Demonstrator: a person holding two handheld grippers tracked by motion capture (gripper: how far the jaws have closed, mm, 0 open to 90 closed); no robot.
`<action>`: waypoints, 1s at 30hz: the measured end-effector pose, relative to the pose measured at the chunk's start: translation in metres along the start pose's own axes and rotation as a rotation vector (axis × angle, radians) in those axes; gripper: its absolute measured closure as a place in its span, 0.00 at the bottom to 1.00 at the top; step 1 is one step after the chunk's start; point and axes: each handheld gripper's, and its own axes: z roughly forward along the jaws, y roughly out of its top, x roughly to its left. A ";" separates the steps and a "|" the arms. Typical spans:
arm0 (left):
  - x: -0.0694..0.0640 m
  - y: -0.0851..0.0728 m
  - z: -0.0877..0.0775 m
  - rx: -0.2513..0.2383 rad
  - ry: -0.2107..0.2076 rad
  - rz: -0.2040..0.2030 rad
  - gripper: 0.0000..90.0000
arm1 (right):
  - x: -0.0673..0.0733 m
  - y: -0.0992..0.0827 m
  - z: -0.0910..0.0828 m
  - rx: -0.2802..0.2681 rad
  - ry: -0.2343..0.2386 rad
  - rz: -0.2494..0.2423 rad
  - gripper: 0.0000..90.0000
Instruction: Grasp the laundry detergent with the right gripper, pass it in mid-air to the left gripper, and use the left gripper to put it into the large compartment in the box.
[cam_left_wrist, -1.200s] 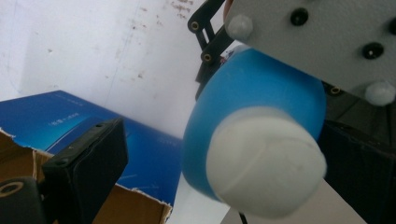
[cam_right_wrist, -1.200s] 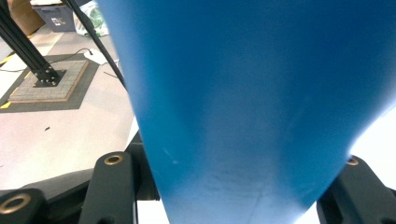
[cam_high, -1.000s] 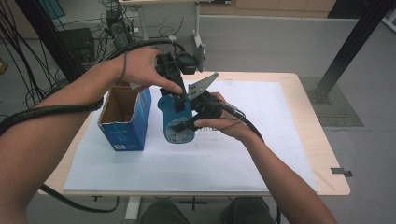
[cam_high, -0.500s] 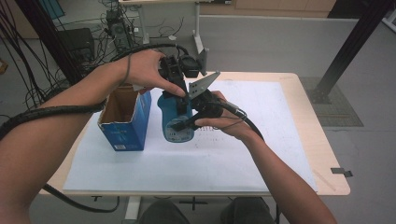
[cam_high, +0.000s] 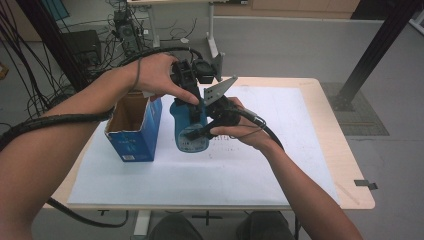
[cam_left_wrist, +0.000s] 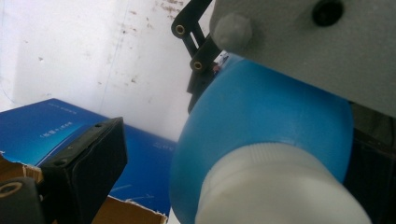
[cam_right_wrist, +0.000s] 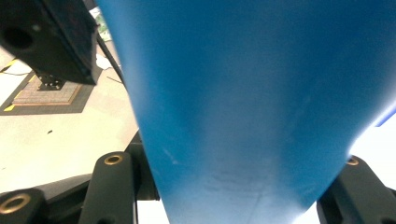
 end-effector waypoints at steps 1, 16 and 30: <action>0.000 0.000 -0.001 -0.001 -0.001 -0.001 0.05 | 0.000 0.000 0.000 0.000 0.000 0.000 0.49; -0.001 0.001 -0.002 -0.006 0.002 0.005 0.05 | -0.001 0.001 -0.003 -0.014 -0.004 -0.011 0.49; -0.002 0.003 -0.002 -0.014 0.008 0.010 0.05 | 0.001 0.001 -0.003 -0.017 -0.003 -0.010 0.49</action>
